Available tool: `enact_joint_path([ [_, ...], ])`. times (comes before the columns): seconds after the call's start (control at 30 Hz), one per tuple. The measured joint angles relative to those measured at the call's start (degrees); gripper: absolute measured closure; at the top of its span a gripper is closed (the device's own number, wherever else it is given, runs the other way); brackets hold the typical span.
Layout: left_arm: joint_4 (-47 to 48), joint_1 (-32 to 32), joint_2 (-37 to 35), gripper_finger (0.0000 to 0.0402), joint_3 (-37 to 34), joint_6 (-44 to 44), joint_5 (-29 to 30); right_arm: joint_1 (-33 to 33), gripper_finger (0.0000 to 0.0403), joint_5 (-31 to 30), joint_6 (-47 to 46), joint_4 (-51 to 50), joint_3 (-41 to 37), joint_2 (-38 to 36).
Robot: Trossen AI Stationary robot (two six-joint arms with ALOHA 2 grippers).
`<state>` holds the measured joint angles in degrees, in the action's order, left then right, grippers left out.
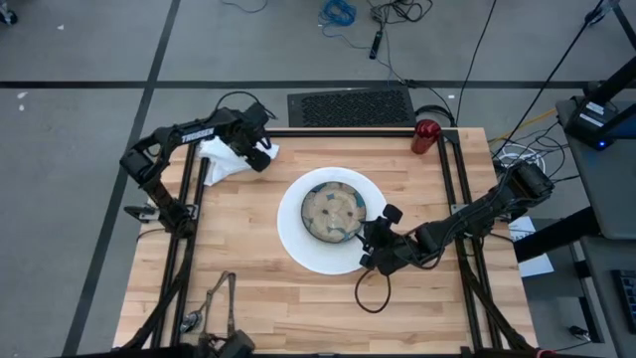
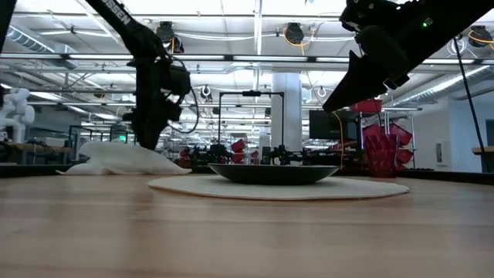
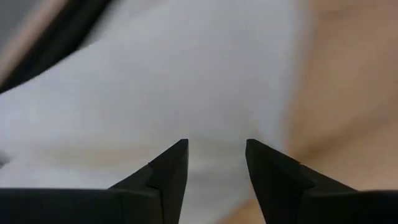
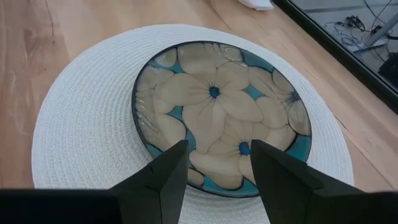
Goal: Set table place
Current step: Fold the white napkin
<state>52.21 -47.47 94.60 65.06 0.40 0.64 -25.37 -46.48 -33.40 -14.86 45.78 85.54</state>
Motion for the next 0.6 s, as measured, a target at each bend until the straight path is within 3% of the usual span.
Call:
enact_joint_path([
  [0.13,-0.42,3.85,-3.95,0.0253,0.00,0.26,-1.74,0.24,0.0243,-0.02,-0.17,0.03,0.00,0.00],
  [0.33,-0.53,8.24,-7.22,0.0253,0.02,1.92,5.49,0.22,0.0243,0.03,-0.87,0.07,0.00,0.00],
  [0.6,-0.74,7.95,-5.45,0.0253,-0.44,1.88,13.14,0.15,0.0243,0.26,-1.52,-0.03,0.00,0.00],
])
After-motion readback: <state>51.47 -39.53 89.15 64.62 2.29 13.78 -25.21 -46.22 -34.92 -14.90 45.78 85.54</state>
